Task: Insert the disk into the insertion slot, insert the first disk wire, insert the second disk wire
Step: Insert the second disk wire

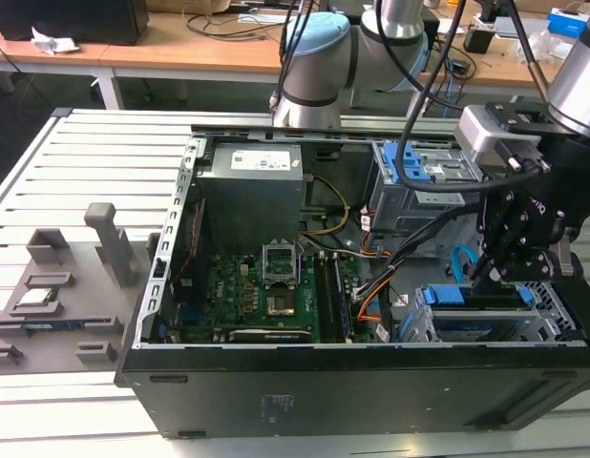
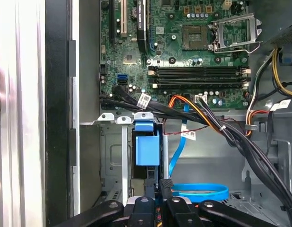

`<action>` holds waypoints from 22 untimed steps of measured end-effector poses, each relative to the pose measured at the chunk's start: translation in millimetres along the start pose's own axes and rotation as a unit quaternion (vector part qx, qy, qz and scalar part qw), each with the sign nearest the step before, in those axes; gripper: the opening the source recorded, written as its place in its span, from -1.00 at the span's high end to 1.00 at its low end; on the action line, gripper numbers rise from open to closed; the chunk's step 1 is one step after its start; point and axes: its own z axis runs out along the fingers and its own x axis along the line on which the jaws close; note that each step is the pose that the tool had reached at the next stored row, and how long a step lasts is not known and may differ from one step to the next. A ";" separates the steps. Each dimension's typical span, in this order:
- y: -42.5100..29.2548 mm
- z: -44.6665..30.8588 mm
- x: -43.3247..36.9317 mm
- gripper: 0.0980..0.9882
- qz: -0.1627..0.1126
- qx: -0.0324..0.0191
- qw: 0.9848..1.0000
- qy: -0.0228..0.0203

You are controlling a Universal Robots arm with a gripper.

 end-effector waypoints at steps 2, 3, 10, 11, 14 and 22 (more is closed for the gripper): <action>-0.1 0.8 0.0 0.86 0.000 0.000 1.000 0.000; -0.1 1.1 0.1 0.86 0.000 0.000 1.000 0.001; -0.1 1.7 0.1 0.86 0.000 0.000 1.000 0.002; -0.1 1.7 0.1 0.86 0.000 0.000 1.000 0.002; -0.1 1.7 0.1 0.83 0.000 0.000 1.000 0.002; 1.4 -31.1 -2.5 0.68 0.000 0.000 1.000 0.002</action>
